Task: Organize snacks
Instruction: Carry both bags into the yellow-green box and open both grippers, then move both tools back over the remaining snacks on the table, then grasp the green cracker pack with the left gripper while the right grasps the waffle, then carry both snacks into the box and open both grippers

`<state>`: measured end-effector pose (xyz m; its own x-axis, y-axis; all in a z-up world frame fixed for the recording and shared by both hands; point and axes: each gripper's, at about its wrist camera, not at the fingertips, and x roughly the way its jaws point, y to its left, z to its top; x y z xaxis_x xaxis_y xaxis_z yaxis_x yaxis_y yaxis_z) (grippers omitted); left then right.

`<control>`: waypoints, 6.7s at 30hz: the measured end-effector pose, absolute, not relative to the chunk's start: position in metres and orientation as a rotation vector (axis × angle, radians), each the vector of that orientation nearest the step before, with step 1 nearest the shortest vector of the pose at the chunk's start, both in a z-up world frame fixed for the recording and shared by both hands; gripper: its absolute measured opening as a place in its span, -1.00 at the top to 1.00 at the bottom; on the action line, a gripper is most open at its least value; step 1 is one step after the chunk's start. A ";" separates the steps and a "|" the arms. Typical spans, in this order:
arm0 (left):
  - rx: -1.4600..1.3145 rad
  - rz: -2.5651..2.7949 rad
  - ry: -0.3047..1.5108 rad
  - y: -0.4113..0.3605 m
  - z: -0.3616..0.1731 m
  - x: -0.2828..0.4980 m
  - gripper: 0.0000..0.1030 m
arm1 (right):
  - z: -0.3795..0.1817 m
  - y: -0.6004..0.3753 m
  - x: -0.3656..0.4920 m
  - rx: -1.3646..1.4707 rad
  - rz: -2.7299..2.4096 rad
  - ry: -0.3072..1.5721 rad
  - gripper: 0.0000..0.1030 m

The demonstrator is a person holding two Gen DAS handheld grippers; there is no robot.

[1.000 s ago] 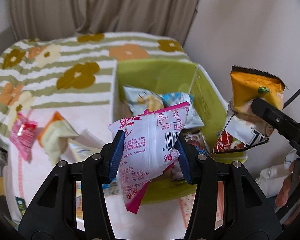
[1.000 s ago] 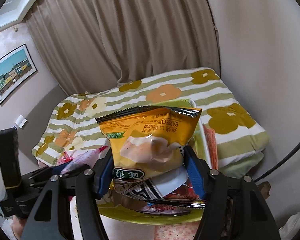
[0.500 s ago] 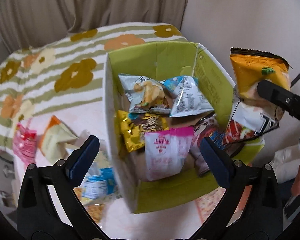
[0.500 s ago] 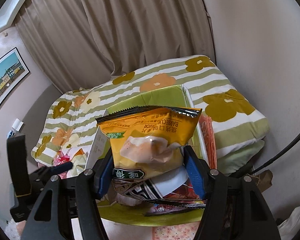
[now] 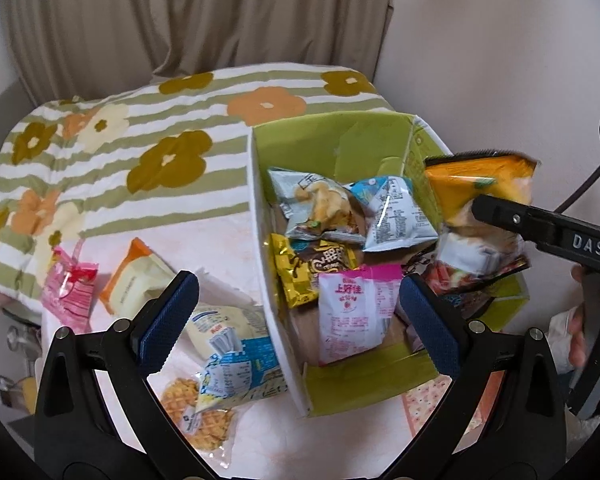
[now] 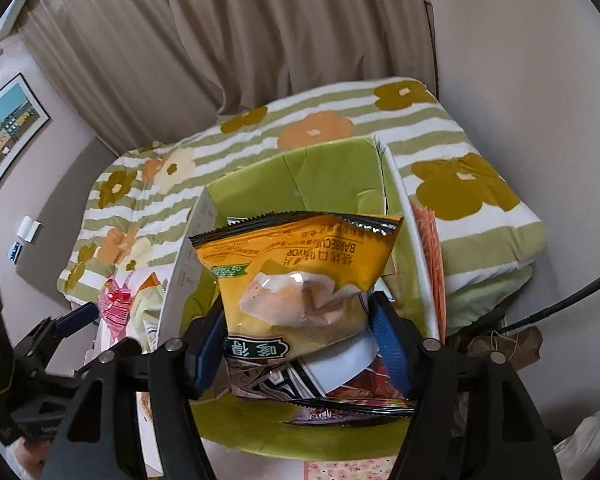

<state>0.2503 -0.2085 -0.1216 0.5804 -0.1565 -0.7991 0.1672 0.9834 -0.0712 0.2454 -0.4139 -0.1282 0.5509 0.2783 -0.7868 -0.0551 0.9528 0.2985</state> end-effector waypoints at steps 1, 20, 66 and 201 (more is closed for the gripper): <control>0.009 -0.184 0.932 -0.206 -0.122 0.250 -0.95 | -0.127 -0.414 0.245 0.260 0.190 0.941 -0.73; -0.043 -0.049 0.962 -0.180 -0.124 0.206 -0.95 | -0.102 -0.383 0.212 0.144 0.380 0.886 -0.99; -0.215 0.089 1.171 0.117 -0.270 0.065 -0.87 | -0.237 -0.133 0.096 0.167 0.302 1.057 -1.00; -0.007 -0.153 0.959 -0.205 -0.136 0.251 -0.89 | -0.143 -0.418 0.199 0.226 0.215 0.899 -0.45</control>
